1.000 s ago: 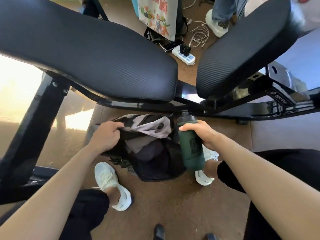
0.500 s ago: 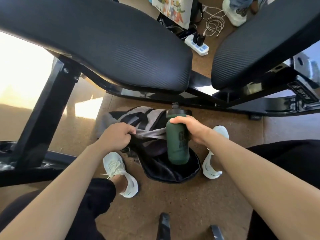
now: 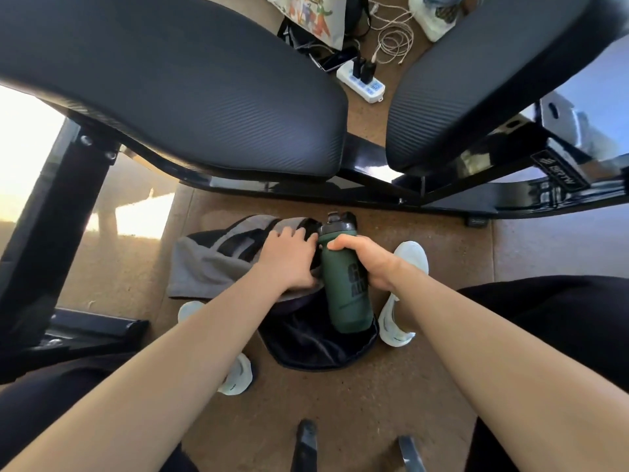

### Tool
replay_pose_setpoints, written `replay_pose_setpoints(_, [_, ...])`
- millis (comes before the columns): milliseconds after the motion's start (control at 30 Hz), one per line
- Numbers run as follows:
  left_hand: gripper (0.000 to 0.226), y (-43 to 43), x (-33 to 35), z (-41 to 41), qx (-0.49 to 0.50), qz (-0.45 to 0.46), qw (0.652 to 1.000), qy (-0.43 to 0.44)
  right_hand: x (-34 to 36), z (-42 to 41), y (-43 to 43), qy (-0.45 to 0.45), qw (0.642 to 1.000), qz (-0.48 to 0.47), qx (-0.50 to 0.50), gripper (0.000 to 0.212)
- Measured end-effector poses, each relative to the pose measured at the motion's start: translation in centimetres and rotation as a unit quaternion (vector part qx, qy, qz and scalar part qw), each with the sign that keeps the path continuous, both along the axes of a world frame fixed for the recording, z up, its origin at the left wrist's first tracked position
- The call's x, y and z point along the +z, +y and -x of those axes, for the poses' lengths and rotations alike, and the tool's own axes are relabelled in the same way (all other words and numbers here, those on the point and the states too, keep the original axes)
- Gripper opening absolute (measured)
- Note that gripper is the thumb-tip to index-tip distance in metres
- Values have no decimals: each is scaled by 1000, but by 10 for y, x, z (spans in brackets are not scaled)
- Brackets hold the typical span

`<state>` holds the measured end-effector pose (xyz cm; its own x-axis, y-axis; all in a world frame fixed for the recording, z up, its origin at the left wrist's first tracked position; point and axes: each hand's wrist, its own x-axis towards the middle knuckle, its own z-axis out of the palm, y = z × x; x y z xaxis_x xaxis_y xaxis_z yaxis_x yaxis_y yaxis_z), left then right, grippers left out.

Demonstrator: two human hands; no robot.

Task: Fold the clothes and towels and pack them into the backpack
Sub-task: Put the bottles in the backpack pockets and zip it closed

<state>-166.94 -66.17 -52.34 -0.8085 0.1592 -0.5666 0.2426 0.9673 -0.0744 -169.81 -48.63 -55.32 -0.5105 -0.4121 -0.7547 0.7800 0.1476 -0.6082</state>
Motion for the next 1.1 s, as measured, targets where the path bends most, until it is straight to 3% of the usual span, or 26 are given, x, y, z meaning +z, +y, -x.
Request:
replay_pose_setpoints(133, [68, 1, -21, 4, -5, 12, 1000, -19, -3, 7, 11, 33, 999, -12, 1, 39])
replay_pose_setpoints(267, [66, 0, -24, 8, 3, 2, 1000, -20, -11, 20, 28, 102, 987, -101, -75, 31])
replay_pose_setpoints(433, [91, 9, -30, 20, 31, 25, 997, -72, -35, 34, 50, 136, 958, -197, -157, 59])
replay_pose_setpoints(600, [89, 27, -50, 42, 26, 37, 997, -55, -52, 44, 63, 140, 930, -229, -252, 68])
replay_pose_setpoints(667, [98, 33, -62, 55, 12, 11, 998, -68, -61, 46, 65, 139, 921, -236, -277, 71])
replay_pose_setpoints(767, [107, 37, -76, 77, 34, -21, 992, -118, -73, 51, 64, 127, 920, -221, -298, 71])
replay_pose_setpoints(867, [113, 44, -85, 98, 45, 3, 993, -107, -82, 56, 58, 133, 924, -204, -296, 73])
replay_pose_setpoints(1000, [101, 50, -104, 126, 22, 60, 990, -128, -87, 57, 57, 156, 929, -211, -261, 76])
replay_pose_setpoints(1100, [80, 48, -113, 145, 39, 17, 979, -199, -86, 55, 64, 170, 923, -237, -250, 74])
